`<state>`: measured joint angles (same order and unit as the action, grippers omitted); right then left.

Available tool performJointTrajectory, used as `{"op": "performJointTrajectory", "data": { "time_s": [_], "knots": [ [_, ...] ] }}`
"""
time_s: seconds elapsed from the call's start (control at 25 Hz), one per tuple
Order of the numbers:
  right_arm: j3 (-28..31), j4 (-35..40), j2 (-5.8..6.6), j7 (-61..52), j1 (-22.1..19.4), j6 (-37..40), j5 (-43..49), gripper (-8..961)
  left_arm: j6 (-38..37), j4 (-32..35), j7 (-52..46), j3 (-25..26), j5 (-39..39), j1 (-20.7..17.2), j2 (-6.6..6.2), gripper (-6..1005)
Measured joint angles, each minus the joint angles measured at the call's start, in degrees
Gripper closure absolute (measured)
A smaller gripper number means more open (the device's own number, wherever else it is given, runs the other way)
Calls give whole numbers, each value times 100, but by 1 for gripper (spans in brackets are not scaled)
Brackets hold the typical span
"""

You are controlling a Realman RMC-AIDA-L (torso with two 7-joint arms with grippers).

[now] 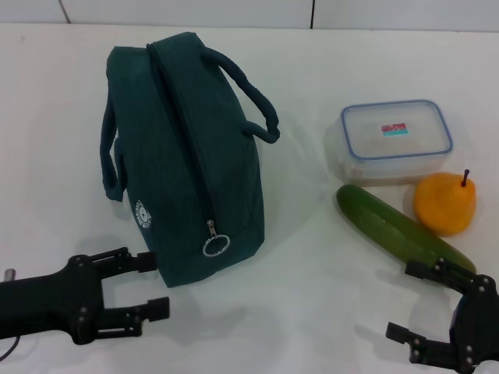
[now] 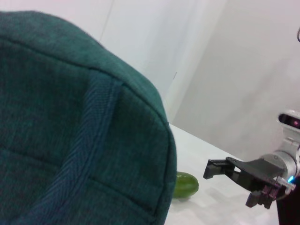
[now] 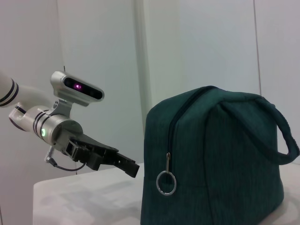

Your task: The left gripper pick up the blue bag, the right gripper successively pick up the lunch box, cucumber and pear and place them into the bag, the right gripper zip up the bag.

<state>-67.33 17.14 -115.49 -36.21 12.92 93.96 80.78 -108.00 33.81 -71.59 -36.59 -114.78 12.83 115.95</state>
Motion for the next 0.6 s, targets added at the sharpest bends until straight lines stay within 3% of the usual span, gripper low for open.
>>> {"op": "performJointTrajectory", "data": {
  "time_s": [0.32,0.6],
  "knots": [
    [9,-11,0,-7,0,17,0,94,-2,71,-2142,71,502,49,-313,178],
    [-8,-71,-9,-9,35,18,0,96,-65,481,-3340,907,643,175,-428,188]
  ]
}}
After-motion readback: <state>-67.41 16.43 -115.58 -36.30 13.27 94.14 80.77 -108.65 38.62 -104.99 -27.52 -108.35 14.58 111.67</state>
